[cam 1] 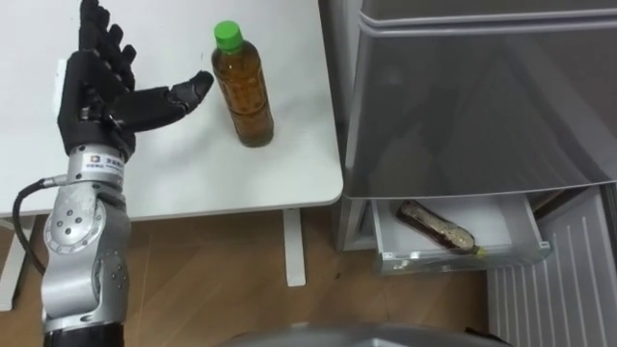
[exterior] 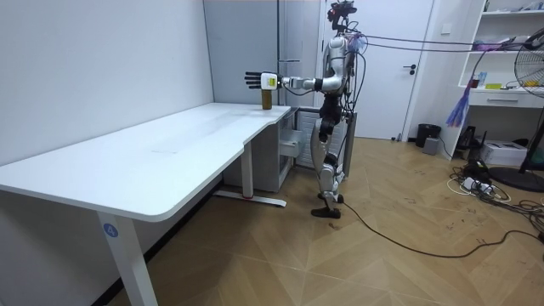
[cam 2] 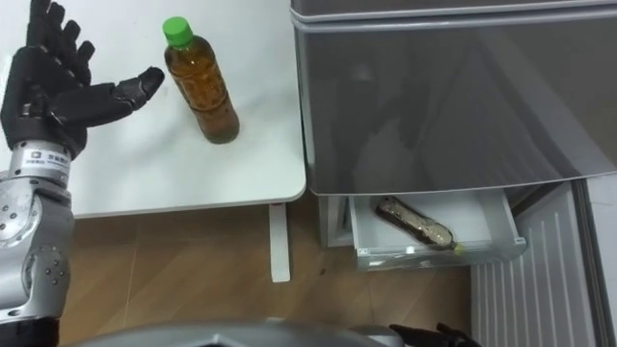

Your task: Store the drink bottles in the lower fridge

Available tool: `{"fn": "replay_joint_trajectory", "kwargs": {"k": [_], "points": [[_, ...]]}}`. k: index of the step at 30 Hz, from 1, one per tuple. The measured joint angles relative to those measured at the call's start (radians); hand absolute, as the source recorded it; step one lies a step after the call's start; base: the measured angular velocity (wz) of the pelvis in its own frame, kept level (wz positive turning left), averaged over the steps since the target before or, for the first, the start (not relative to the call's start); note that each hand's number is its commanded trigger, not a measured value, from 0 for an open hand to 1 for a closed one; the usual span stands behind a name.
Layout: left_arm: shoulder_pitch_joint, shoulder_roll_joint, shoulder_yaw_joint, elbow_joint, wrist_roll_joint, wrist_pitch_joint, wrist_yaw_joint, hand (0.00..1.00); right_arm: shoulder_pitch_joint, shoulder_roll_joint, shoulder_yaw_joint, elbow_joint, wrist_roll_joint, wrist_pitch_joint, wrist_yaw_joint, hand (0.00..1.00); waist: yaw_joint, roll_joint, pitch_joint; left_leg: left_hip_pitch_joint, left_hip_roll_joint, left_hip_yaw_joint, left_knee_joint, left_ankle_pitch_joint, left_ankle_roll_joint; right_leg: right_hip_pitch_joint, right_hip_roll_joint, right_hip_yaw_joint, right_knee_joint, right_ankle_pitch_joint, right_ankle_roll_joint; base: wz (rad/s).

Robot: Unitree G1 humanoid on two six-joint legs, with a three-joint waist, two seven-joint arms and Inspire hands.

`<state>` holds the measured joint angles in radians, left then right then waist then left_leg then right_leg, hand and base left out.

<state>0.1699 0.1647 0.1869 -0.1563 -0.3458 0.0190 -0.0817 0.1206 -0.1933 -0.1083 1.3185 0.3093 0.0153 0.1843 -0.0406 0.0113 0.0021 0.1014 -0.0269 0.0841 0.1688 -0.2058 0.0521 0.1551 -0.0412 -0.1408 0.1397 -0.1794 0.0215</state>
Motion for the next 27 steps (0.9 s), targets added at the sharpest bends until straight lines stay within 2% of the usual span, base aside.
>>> {"fn": "replay_joint_trajectory", "kwargs": {"k": [2,9,14,22,27], "points": [[0.002,0.000,-0.008,0.000,0.001,0.019,-0.032,0.00,0.000,-0.003,-0.001,0.000,-0.001,0.003,0.009,0.00,-0.002,0.000,0.0008,-0.003,0.000,-0.001,0.002,0.000,0.000,-0.002,0.000,0.000,0.000,0.000,0.000,0.00],[0.002,0.001,-0.019,0.000,0.006,0.032,-0.095,0.00,0.000,-0.010,-0.001,0.001,-0.002,0.009,0.021,0.00,-0.006,0.005,0.0008,-0.003,0.000,-0.001,0.001,0.000,0.000,-0.003,0.000,0.001,0.000,0.000,0.000,0.00],[0.002,0.006,-0.030,0.000,0.006,0.063,-0.125,0.00,0.000,-0.015,-0.001,0.000,-0.002,0.012,0.024,0.00,-0.005,0.009,0.0000,-0.004,0.000,0.000,0.001,0.000,0.000,-0.012,0.000,0.001,0.001,0.000,0.000,0.00],[0.002,0.006,-0.036,0.000,0.011,0.067,-0.167,0.00,-0.001,-0.017,-0.001,0.000,-0.002,0.022,0.023,0.00,-0.006,0.009,0.0002,-0.003,0.000,0.000,0.000,0.000,0.000,-0.011,0.000,0.000,0.001,0.000,0.000,0.00],[0.002,0.006,-0.036,0.000,0.048,0.067,-0.164,0.00,-0.001,-0.018,0.001,0.000,-0.010,0.021,0.014,0.00,-0.006,0.009,0.0007,-0.004,0.000,0.000,-0.001,0.000,0.000,-0.006,0.000,-0.004,0.001,0.000,0.000,0.00]]}}
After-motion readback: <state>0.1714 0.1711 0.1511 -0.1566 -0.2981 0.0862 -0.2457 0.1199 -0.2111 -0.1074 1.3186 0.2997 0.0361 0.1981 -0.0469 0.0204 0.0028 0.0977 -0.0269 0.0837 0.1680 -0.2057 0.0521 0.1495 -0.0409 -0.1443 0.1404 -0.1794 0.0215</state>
